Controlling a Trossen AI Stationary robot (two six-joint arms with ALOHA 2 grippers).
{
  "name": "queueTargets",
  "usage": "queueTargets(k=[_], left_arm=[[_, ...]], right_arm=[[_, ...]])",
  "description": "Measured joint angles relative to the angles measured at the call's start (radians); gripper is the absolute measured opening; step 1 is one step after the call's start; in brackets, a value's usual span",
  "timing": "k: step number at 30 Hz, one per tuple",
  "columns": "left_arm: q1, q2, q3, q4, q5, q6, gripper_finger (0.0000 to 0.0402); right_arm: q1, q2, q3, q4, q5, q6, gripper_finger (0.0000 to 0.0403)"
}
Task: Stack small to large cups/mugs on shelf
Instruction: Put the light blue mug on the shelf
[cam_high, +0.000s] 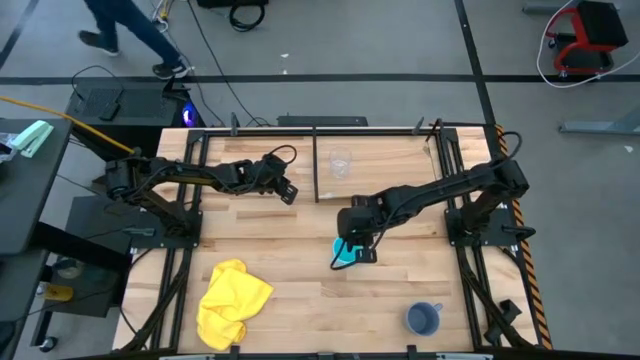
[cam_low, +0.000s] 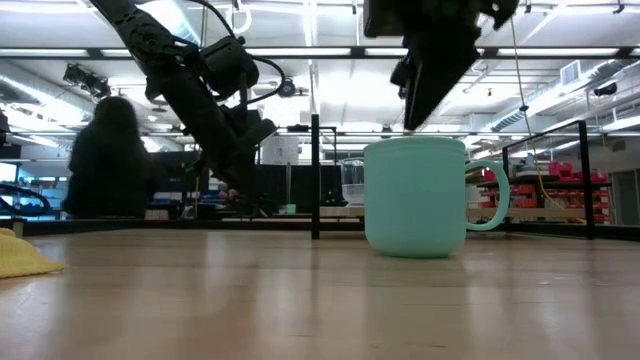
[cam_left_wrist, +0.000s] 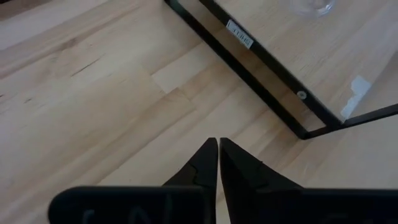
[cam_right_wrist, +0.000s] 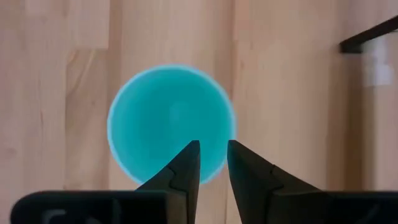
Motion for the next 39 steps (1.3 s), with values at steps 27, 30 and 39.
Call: queueTargets(k=[27,30,39], left_arm=[[0.000,0.000,0.000,0.005,0.000,0.009,0.0016],[0.000,0.000,0.000,0.008,0.000,0.009,0.0020],[0.000,0.000,0.000,0.008,0.000,0.009,0.0027]], right_arm=[[-0.007,0.095,0.032,0.034,-0.013,-0.037,0.0089],[-0.007,0.095,0.042,0.022,-0.014,-0.044,0.0089],[-0.024,0.095,0.043,0.016,-0.007,-0.087,0.0089]])
